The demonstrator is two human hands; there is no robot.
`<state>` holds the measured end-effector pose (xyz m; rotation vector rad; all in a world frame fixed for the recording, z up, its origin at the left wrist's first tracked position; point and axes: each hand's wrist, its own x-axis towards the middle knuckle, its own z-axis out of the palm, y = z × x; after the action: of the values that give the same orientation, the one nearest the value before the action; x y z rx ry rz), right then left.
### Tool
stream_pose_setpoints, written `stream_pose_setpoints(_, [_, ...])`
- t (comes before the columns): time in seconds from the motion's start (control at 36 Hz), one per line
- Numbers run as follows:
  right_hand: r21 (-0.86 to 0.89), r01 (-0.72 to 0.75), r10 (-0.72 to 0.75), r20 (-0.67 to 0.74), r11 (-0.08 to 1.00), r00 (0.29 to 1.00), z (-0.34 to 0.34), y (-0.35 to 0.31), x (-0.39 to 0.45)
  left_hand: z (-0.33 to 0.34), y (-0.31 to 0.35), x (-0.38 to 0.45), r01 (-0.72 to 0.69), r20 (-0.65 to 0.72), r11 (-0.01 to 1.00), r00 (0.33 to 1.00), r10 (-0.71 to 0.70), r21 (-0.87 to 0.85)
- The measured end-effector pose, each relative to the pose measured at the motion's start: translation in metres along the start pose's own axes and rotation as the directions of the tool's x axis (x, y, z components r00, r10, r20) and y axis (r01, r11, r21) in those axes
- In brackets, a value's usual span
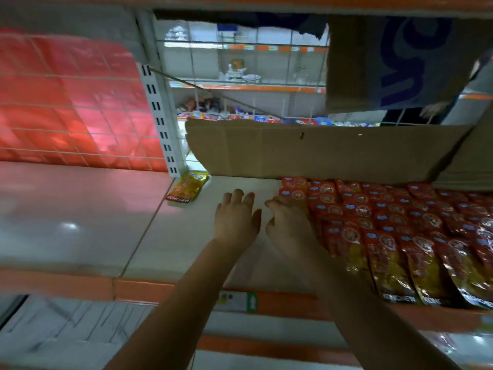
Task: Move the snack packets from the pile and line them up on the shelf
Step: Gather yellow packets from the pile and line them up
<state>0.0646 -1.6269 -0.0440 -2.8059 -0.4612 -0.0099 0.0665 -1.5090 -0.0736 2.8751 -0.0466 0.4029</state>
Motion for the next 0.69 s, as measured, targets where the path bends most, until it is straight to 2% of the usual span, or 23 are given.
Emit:
stream_pose_setpoints(0.11, [0.0,0.044,-0.044,0.014,0.999,0.999,0.02,-0.052,0.011,-0.024,-0.055,-0.016,0.018,-0.137,0.999,0.99,-0.025,-0.05])
stream_pose_setpoints(0.31, [0.006,0.115,-0.115,-0.024,0.993,0.993,0.069,-0.171,0.027,-0.068,-0.179,-0.06,0.08,-0.147,0.997,0.986,-0.08,-0.004])
stream_pose_setpoints(0.39, [0.029,0.108,-0.107,-0.033,0.994,0.994,0.092,-0.231,0.029,-0.094,-0.237,-0.083,0.097,-0.091,0.995,0.991,-0.098,-0.017])
stream_pose_setpoints(0.53, [0.069,0.12,-0.118,-0.032,0.99,0.993,0.128,-0.336,0.031,-0.128,-0.345,-0.118,0.165,-0.1,0.986,0.981,-0.163,0.005])
stream_pose_setpoints(0.61, [0.117,0.132,-0.125,-0.059,0.984,0.99,0.141,-0.373,0.033,-0.142,-0.384,-0.133,0.172,-0.129,0.985,0.977,-0.17,0.009])
stream_pose_setpoints(0.69, [0.135,0.169,-0.168,-0.024,0.976,0.986,0.16,-0.424,0.037,-0.155,-0.437,-0.152,0.224,-0.157,0.974,0.963,-0.219,0.015])
